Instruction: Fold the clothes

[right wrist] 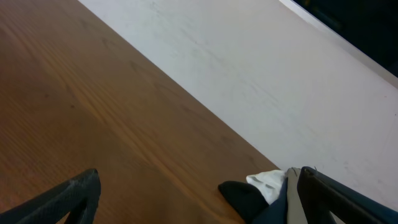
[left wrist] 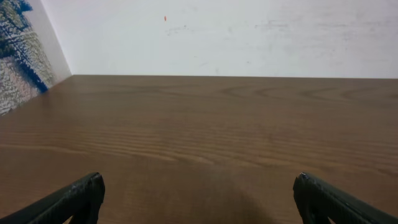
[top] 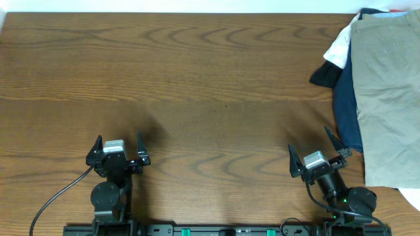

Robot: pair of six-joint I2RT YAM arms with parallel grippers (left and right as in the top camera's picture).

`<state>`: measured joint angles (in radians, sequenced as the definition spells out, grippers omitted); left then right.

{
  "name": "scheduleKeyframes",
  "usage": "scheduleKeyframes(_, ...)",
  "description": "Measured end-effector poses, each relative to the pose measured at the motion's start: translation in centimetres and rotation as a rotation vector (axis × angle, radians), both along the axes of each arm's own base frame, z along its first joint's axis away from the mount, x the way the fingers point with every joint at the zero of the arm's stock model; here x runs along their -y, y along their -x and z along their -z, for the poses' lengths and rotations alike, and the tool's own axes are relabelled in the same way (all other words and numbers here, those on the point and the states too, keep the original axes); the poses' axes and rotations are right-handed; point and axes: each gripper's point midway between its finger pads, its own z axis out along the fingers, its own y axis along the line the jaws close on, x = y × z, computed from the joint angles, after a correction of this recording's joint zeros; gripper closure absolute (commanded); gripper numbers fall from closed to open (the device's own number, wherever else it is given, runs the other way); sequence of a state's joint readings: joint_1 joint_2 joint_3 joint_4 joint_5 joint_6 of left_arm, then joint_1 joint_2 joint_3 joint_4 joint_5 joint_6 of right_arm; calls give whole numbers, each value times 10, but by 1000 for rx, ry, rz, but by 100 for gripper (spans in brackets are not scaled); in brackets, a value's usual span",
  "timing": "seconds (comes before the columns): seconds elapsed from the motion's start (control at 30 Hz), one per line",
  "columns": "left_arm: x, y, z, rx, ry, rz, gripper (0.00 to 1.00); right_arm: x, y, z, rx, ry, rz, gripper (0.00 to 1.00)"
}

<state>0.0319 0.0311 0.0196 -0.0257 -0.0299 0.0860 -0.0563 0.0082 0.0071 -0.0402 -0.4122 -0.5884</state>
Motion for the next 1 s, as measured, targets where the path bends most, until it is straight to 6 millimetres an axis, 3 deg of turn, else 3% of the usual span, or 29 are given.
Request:
scheduleKeyframes(0.13,0,0,0,0,0,0,2,30,-8,4,-15,6,180,1)
scheduleKeyframes(0.33,0,0,0,0,0,0,3,49,-10,6,-22,12,292,1)
scheduleKeyframes(1.0,0,0,0,0,0,0,2,57,-10,6,-25,15,337,1)
